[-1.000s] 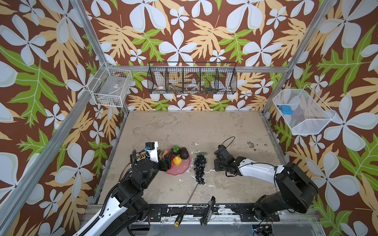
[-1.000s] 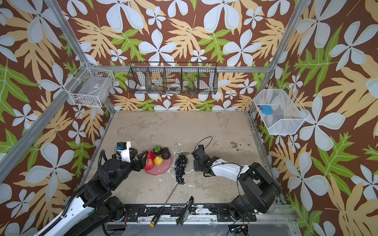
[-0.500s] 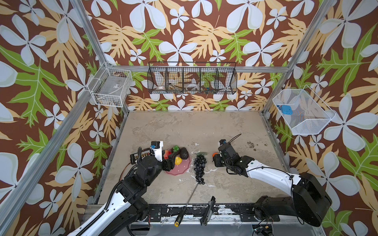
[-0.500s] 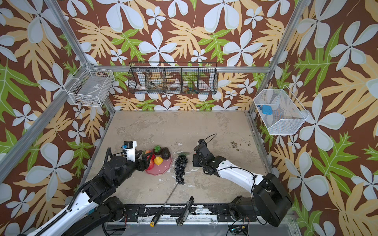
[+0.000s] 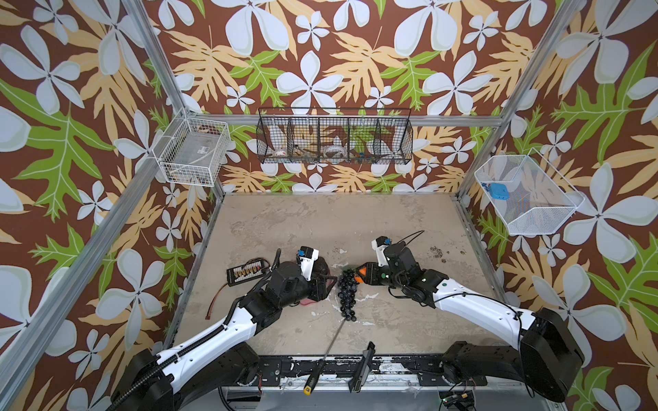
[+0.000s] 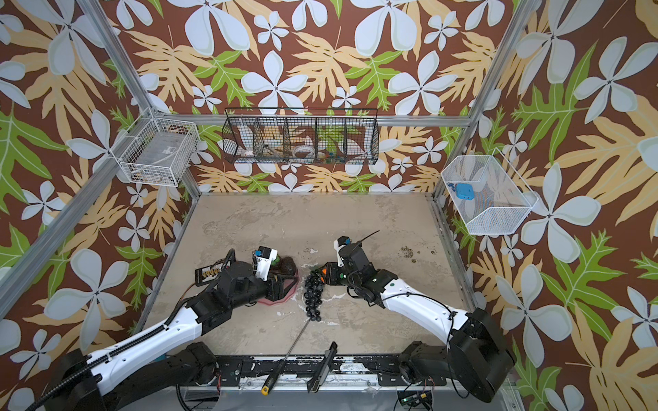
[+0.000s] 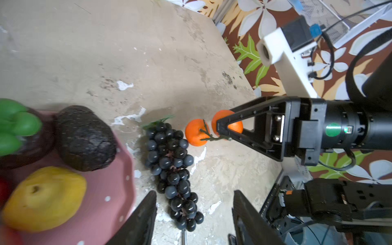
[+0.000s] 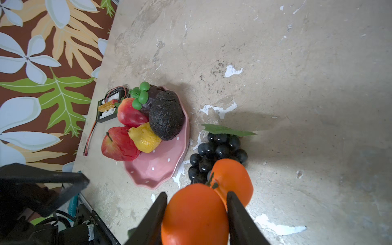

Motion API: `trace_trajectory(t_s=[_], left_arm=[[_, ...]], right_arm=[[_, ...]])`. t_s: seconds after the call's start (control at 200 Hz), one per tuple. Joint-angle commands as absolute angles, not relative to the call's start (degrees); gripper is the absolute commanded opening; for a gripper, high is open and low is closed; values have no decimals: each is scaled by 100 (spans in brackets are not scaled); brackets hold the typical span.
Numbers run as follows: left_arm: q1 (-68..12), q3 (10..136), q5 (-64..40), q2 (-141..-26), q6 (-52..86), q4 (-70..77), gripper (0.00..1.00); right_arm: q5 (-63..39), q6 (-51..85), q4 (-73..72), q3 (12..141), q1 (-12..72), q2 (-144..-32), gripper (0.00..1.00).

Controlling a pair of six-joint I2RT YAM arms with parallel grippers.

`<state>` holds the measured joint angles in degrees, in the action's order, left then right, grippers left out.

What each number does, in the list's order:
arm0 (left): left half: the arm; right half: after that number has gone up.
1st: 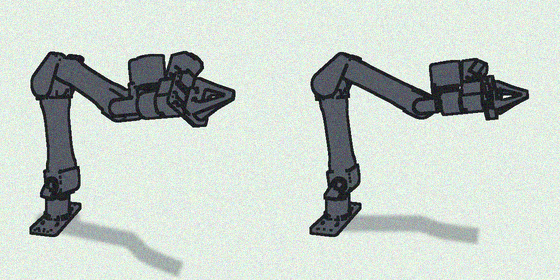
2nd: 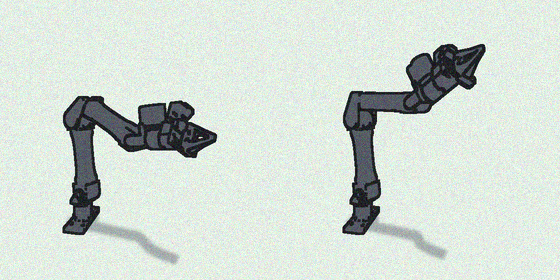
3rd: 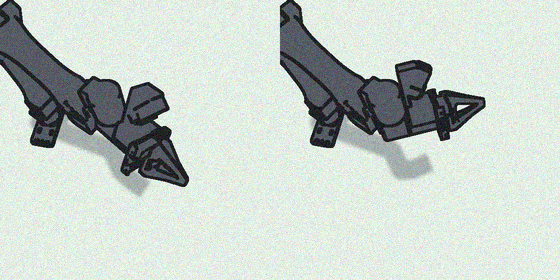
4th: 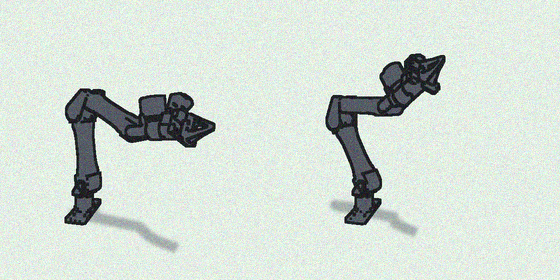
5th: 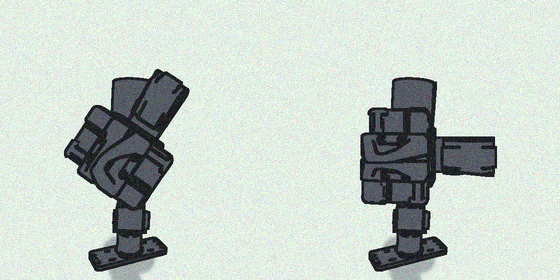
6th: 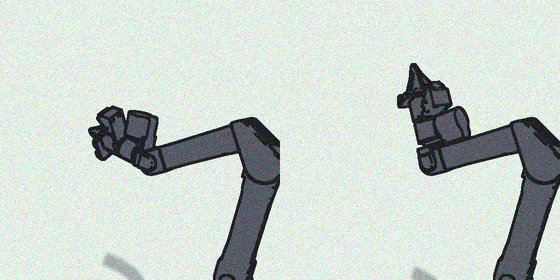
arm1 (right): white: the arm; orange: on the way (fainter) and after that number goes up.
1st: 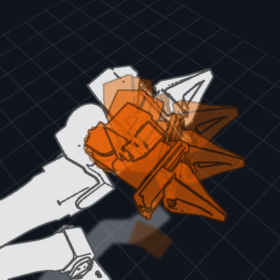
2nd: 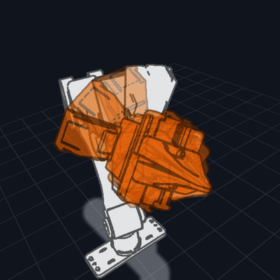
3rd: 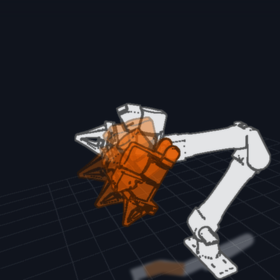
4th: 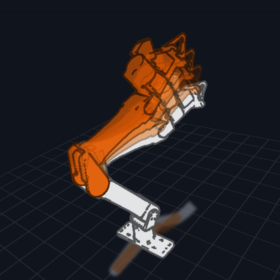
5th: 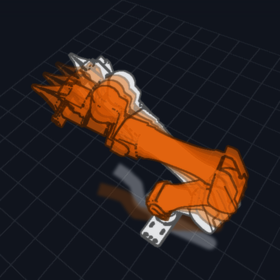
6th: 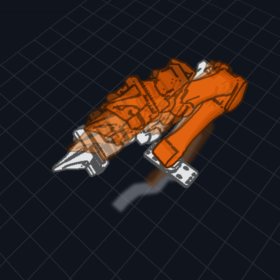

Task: Arrange fruit in a fruit bowl
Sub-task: Pick up the fruits from the center of the table, then place the fruits in the fruit bowl.

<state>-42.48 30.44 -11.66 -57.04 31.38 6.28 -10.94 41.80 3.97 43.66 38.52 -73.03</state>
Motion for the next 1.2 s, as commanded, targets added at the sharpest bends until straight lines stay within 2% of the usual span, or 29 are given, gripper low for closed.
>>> trace_trajectory(t_s=[0.0,0.195,0.601,1.196], left_arm=[[-4482,3168,-1512,-6077,3244,1609,59],[-4676,3420,-1466,-6596,3246,1971,56],[-4676,3772,-1171,-7171,3032,1785,27],[-4676,3938,-1241,-7373,3048,1512,26]], right_arm=[[-1265,4272,228,4413,3867,-7253,45],[-1340,4272,141,4351,3860,-7229,45],[-1424,4289,20,4217,3869,-7131,45],[-1441,4350,-51,4166,3885,-7136,45]])
